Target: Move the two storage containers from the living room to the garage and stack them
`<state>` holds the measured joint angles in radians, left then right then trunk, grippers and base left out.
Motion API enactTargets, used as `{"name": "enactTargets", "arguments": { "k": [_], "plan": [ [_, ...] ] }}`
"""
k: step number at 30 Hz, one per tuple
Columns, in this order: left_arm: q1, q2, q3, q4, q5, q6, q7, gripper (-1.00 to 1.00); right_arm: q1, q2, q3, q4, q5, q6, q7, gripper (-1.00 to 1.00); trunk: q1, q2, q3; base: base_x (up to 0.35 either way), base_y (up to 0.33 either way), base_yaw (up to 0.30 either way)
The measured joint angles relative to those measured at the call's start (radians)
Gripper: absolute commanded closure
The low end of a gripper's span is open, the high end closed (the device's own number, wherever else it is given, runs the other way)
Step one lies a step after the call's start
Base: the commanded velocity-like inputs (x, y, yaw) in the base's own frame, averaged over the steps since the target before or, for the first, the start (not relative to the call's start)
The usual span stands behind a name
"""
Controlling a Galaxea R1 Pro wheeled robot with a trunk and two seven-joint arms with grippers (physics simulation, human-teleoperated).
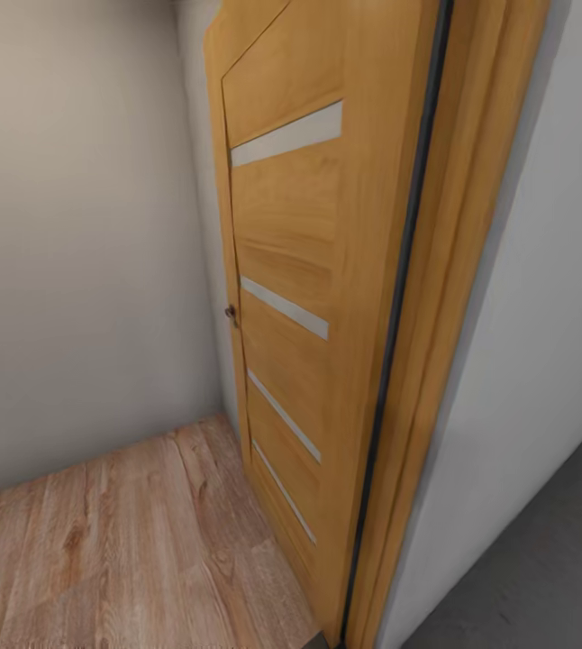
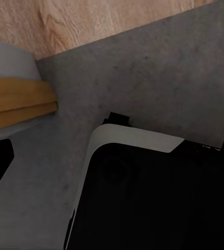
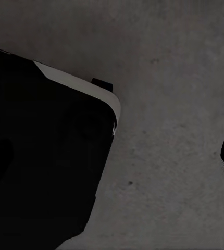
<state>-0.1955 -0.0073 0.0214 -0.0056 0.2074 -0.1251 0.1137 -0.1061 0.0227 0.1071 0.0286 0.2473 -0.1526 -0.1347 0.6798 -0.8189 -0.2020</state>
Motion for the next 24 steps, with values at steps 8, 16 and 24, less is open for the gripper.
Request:
{"name": "enactTargets", "arguments": {
  "k": [8,16,24],
  "plan": [
    [0.000,-0.001,0.000,0.000,0.000,0.000,0.000,-1.00,0.000,0.000,0.000,-0.001,0.000,0.000,0.000,-1.00,0.000,0.000,0.000,0.000,0.000,0.268],
    [0.000,-0.001,0.000,0.000,0.001,0.000,0.000,-1.00,0.000,0.000,0.000,0.000,0.000,0.000,0.000,-1.00,0.000,0.000,0.000,0.042,0.000,0.269],
    [0.000,0.002,0.001,0.000,0.007,0.000,0.000,-1.00,0.000,0.000,0.000,-0.001,0.001,0.000,0.000,-1.00,-0.001,0.000,0.000,0.283,0.000,0.269]
  ]
}}
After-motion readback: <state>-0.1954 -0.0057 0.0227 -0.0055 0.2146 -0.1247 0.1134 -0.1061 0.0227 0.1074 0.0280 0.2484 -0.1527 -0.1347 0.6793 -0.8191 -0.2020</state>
